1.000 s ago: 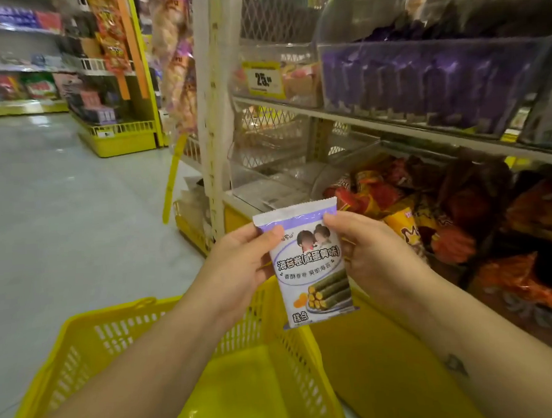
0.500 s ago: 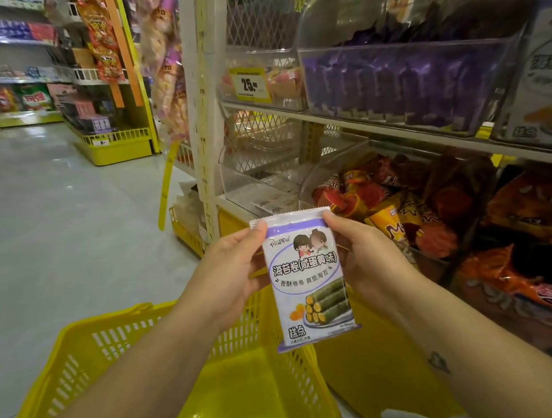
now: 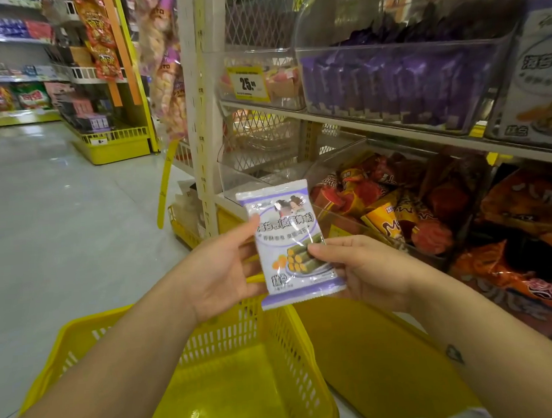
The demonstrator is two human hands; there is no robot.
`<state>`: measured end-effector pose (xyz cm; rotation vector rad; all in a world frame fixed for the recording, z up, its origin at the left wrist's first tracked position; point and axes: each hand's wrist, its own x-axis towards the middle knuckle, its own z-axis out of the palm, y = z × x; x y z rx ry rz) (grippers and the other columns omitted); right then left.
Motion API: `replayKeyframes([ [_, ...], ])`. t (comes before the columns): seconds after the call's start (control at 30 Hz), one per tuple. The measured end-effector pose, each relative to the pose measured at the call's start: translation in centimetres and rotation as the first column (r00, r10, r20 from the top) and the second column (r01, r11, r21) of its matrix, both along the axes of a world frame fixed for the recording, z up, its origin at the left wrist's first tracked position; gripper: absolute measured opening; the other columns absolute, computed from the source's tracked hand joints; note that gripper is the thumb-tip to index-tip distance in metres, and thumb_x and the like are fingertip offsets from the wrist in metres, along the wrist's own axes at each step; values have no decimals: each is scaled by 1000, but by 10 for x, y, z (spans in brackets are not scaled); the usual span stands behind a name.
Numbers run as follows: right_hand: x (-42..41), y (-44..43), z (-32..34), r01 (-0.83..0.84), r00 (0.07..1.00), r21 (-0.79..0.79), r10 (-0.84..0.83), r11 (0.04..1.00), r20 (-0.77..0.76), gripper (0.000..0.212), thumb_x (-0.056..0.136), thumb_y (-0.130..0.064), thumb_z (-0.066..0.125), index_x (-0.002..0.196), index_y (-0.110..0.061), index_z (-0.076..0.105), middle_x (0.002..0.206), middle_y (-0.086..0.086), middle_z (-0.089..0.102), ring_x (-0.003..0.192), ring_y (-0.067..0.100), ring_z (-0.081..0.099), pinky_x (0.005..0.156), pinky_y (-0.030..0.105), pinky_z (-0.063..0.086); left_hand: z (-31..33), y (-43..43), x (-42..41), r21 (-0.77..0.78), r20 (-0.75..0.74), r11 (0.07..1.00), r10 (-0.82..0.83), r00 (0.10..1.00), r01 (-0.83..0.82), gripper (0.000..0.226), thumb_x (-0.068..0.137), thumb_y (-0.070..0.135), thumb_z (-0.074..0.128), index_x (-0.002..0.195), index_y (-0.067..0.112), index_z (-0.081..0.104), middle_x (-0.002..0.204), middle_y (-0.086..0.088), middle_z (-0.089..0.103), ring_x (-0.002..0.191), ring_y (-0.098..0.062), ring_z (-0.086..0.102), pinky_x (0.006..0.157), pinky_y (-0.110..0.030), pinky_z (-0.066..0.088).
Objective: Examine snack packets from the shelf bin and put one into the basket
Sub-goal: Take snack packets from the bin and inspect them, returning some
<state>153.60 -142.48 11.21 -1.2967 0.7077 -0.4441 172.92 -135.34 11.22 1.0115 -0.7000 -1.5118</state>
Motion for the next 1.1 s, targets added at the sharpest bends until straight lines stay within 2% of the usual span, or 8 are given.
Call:
replayKeyframes([
  [0.37,-2,4,10,110,994,-13,-110,994,-12,55,77,-27,65,123,3,59,116,18,69,113,31,63,95,41,52,-11,0,-1,-59,69,991,-116,991,120,32,83,23,61,113,11,64,107,-15,73,95,-25,72,62,-30,60],
  [0.47,-1,7,12,136,991,-56,-135,989,13,45,78,-23,65,117,-1,62,114,16,70,108,30,64,96,48,49,-13,-1,-5,-114,277,993,-2,961,35,27,94,20,56,120,17,61,107,-5,75,96,-18,72,70,-29,60],
  [0.6,8,14,8,226,971,-256,-237,940,-16,26,89,-12,64,114,-15,64,114,18,69,96,29,64,84,48,52,-16,-3,-16,-317,566,940,294,770,-125,46,97,11,56,135,35,45,126,11,63,106,-12,67,92,-40,55],
  [0.7,15,21,6,155,981,-447,-190,881,-34,34,88,-14,66,121,-21,61,105,8,72,76,10,61,63,22,47,-18,-2,-27,-268,496,962,191,847,-60,74,89,46,58,152,35,21,147,16,44,133,-7,44,112,-46,36],
  [0.77,16,25,6,80,995,-447,-100,891,-23,38,90,-13,64,126,-22,59,98,-6,71,71,0,63,63,15,50,-18,-4,-29,-178,340,984,77,937,-16,98,75,59,57,155,31,8,154,4,38,136,-16,43,111,-47,37],
  [0.9,16,27,6,-11,999,-427,-11,904,-48,40,93,-20,57,132,-28,55,123,-8,66,112,12,64,89,33,55,-16,-2,-25,-204,226,978,9,974,38,69,84,44,51,143,11,39,128,-14,64,113,-27,63,88,-44,53],
  [1.0,14,25,5,42,998,-394,-55,918,-23,46,95,-10,55,138,-23,49,129,-4,63,110,15,65,85,34,58,-22,-2,-22,-223,123,975,7,992,21,60,85,35,53,142,17,42,125,-12,66,115,-29,63,99,-53,49],
  [1.1,11,20,2,106,992,-388,-125,916,-26,59,94,-5,57,144,-30,39,130,-2,60,107,15,67,83,43,58,-22,-2,-20,-289,107,955,-31,994,61,54,86,27,54,139,23,45,127,-6,66,115,-26,64,89,-47,56],
])
